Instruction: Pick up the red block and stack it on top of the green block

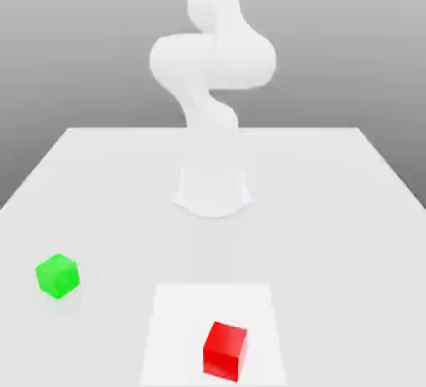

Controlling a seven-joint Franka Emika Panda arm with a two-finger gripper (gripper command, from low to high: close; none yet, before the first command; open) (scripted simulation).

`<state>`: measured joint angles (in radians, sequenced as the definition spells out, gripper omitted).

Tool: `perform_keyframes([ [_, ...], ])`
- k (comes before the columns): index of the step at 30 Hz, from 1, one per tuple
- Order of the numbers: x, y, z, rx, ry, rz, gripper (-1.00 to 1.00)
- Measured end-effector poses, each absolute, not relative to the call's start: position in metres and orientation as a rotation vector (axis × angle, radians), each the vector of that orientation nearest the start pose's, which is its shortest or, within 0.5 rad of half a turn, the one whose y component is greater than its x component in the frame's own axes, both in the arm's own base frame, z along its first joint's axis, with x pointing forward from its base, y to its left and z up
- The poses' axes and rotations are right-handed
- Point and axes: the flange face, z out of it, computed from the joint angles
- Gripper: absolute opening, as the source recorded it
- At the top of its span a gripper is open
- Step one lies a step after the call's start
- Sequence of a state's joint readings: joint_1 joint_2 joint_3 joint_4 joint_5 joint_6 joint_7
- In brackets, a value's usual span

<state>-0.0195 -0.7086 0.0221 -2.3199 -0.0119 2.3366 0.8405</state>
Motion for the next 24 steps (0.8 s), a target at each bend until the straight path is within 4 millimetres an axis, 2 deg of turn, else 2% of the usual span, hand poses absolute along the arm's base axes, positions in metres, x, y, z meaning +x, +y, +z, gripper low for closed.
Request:
perform_keyframes([
  [3, 0.418, 0.006, 0.619, -2.531, 1.178, -0.854, 0.00],
  [6, 0.447, 0.008, 0.564, -2.573, 1.254, -0.753, 0.00],
  [12, 0.483, 0.008, 0.449, -2.638, 1.395, -0.533, 0.00],
  [18, 0.490, 0.010, 0.332, -2.673, 1.525, -0.290, 0.00],
  [24, 0.470, 0.016, 0.222, -2.674, 1.637, -0.036, 0.00],
])
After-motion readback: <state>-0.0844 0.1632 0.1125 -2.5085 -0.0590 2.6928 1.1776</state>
